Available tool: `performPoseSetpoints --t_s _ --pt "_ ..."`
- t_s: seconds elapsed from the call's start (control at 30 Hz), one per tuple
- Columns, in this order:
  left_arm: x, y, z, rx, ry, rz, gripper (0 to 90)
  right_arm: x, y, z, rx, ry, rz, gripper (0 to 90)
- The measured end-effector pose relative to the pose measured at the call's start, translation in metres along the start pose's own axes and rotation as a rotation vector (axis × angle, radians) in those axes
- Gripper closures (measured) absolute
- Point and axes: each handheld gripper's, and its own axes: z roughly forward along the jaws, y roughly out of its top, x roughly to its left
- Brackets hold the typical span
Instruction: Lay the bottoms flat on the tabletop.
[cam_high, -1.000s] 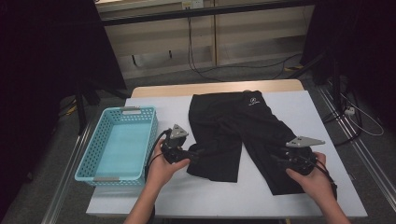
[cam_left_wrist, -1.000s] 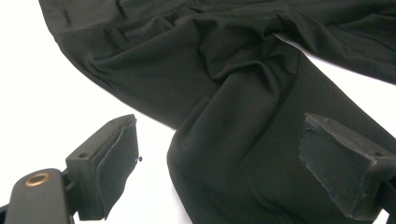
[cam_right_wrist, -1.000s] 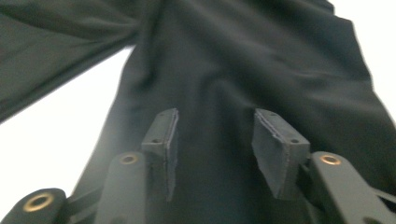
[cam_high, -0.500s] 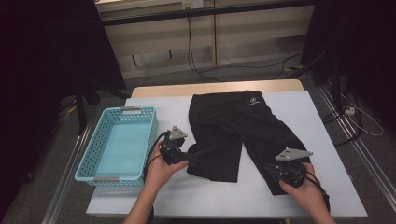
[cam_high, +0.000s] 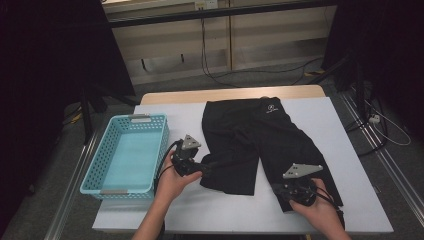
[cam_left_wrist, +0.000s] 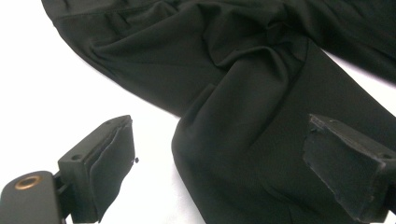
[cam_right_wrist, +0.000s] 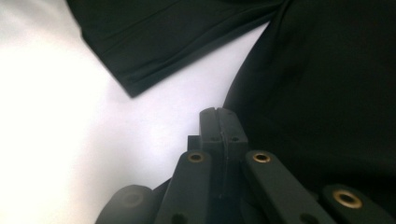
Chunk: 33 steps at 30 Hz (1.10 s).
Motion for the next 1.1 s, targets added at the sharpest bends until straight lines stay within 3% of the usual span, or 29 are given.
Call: performPoseSetpoints --t_s 0.1,0.27,0.4,0.47,0.6,0.63,0.7,0.77,1.0,1.1 --pt "0.000 0.001 -0.001 0.001 0.003 0.002 9.6 0.004 0.000 0.001 0.001 0.021 -0.023 90.0" --pt "-0.001 0.001 -0.001 -0.002 0.002 0.003 9.7 0.003 0.001 -0.001 -0.032 0.028 -0.009 88.2" --pt "-0.001 0.002 -0.001 -0.002 0.002 0.005 9.8 0.003 0.000 0.000 -0.018 0.028 -0.016 89.4" --pt "-0.001 0.002 -0.001 -0.002 0.003 0.004 9.7 0.002 0.001 -0.003 -0.036 0.035 -0.019 83.9" --pt "-0.002 0.002 -0.001 0.000 -0.001 0.009 9.8 -0.007 0.002 -0.015 -0.096 -0.048 0.005 66.7" --pt "-0.002 0.002 -0.001 0.000 0.000 0.009 9.7 -0.011 0.001 -0.019 -0.100 -0.089 0.008 59.8" --pt "-0.002 0.003 -0.002 -0.005 0.004 0.011 9.7 -0.022 -0.002 -0.027 -0.107 -0.171 0.009 55.7" --pt "-0.001 0.004 -0.003 -0.009 0.004 0.008 9.7 -0.036 -0.008 -0.034 -0.113 -0.244 0.043 50.2" --pt "0.000 0.004 -0.002 -0.004 0.001 0.007 9.7 -0.076 -0.026 -0.055 -0.099 -0.403 0.130 50.9" --pt "-0.001 0.004 -0.001 -0.001 0.002 0.012 9.7 -0.091 -0.035 -0.062 -0.090 -0.449 0.179 51.6"
